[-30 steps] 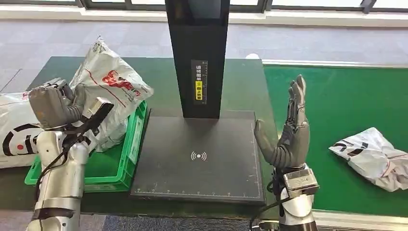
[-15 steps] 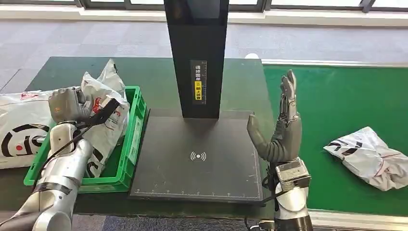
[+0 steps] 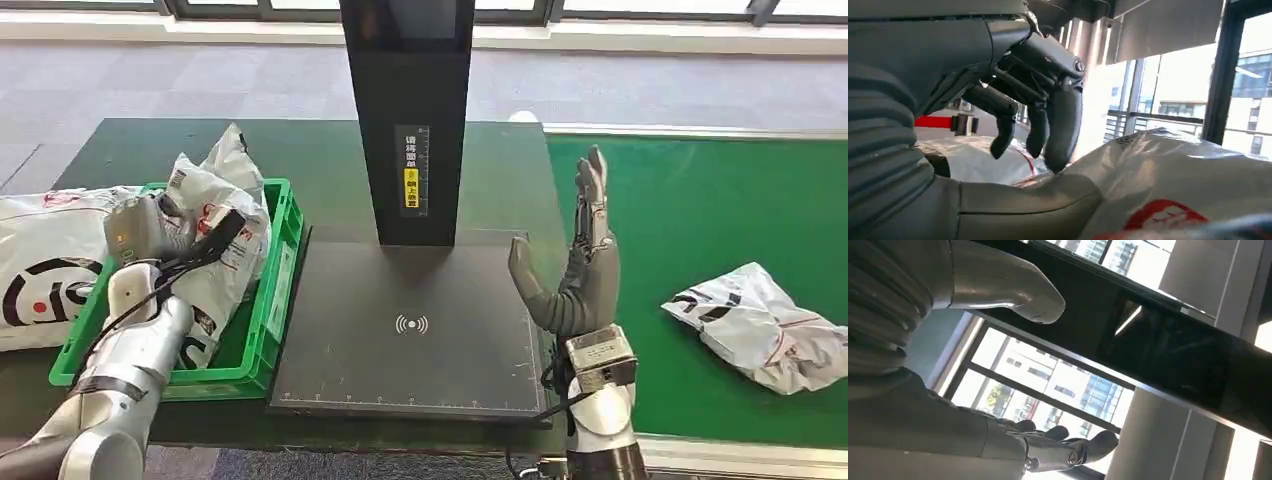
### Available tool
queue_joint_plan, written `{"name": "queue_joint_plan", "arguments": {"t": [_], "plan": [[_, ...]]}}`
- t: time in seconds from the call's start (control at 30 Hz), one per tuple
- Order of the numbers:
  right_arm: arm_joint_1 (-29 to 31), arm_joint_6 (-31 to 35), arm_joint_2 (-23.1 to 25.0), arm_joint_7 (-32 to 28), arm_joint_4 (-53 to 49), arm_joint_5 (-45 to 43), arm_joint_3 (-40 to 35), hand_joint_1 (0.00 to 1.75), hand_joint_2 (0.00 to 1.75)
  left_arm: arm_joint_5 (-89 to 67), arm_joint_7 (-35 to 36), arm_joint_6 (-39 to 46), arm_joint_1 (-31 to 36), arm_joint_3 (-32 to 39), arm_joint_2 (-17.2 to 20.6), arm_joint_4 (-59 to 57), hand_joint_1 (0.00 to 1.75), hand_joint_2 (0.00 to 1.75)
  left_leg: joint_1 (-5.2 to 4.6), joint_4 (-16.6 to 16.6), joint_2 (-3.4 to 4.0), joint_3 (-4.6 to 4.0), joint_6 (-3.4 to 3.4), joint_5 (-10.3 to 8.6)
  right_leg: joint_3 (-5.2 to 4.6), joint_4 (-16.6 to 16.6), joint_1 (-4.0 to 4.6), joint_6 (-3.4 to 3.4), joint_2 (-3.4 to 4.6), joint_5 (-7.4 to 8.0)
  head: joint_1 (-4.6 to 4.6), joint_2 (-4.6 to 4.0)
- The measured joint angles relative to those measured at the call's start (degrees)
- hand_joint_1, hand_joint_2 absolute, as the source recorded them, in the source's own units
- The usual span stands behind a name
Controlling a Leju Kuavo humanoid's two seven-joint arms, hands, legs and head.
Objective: Moved the parcel from conveyor to table for the left to box.
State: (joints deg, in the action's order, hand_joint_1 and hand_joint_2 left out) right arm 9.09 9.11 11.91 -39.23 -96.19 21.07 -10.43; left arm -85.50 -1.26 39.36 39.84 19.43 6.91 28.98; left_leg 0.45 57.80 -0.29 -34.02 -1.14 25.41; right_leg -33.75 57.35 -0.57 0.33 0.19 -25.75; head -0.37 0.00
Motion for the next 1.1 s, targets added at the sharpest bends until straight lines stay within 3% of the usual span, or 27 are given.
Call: {"name": "queue_joint_plan", "arguments": {"t": [0.3, 0.33, 0.4, 0.6, 0.97, 1.0, 1.1], "plan": [[0.3, 1.9, 0.0, 0.0, 0.7, 0.5, 0.0, 0.0, 1.75, 35.1, -27.9, -1.9, -7.0, 4.9, -5.2, 12.0, 0.0, 0.0, -0.1, 0.0, 0.04, 0.1, 0.03, 0.08, 0.1, 0.0, -0.11, 0.02, 0.04, -0.02, 0.0, 0.0], [0.3, 2.4, 0.0, 0.1, 0.8, 0.6, 0.0, 0.0, 0.0, 39.1, -29.0, -2.4, -9.0, 4.8, -6.1, 15.2, 0.0, 0.0, -0.16, 0.0, 0.18, 0.22, 0.04, 0.17, 0.15, 0.0, -0.17, 0.03, 0.16, -0.03, 0.02, 0.0], [0.3, 4.1, 0.0, 1.0, 1.1, 2.3, 0.0, 0.0, 0.0, 48.8, -32.0, -3.1, -14.3, 3.5, -8.8, 25.7, 0.0, 0.0, -0.25, 0.0, 0.52, 0.43, 0.05, 0.33, 0.19, 0.0, -0.27, 0.07, 0.47, -0.08, 0.0, 0.0], [1.0, 6.5, -0.1, 6.4, 3.4, 8.9, 0.6, 0.0, 0.0, 67.9, -38.5, -7.6, -26.0, -3.3, -14.6, 45.8, 0.0, 0.0, -0.23, 0.0, 0.3, 0.29, 0.09, 0.32, 0.2, -0.1, -0.24, 0.13, 0.26, -0.17, 0.0, 0.0], [0.6, 6.7, -0.3, 7.9, 5.3, 11.1, 2.4, 0.0, 0.0, 71.9, -38.8, -11.8, -30.1, -7.4, -17.1, 55.6, 0.0, 0.0, -0.16, 0.0, 0.29, 0.29, 0.05, 0.3, 0.16, -0.1, -0.14, 0.11, 0.24, -0.16, 0.0, 0.0], [0.3, 7.1, -0.4, 8.8, 5.3, 12.1, 2.7, 0.0, 1.75, 72.6, -38.1, -12.9, -30.2, -8.0, -17.4, 56.2, 0.0, 0.0, -0.15, 0.0, 0.27, 0.3, 0.06, 0.3, 0.17, -0.1, -0.14, 0.11, 0.23, -0.16, 0.0, 0.0], [-1.0, 8.0, -0.6, 14.0, 5.5, 18.1, 4.2, 0.0, 1.75, 74.3, -35.8, -15.8, -30.9, -10.3, -18.1, 58.2, 0.0, 0.0, -0.15, 0.0, 0.27, 0.27, 0.07, 0.32, 0.17, -0.1, -0.15, 0.11, 0.21, -0.16, 0.0, 0.0]]}}
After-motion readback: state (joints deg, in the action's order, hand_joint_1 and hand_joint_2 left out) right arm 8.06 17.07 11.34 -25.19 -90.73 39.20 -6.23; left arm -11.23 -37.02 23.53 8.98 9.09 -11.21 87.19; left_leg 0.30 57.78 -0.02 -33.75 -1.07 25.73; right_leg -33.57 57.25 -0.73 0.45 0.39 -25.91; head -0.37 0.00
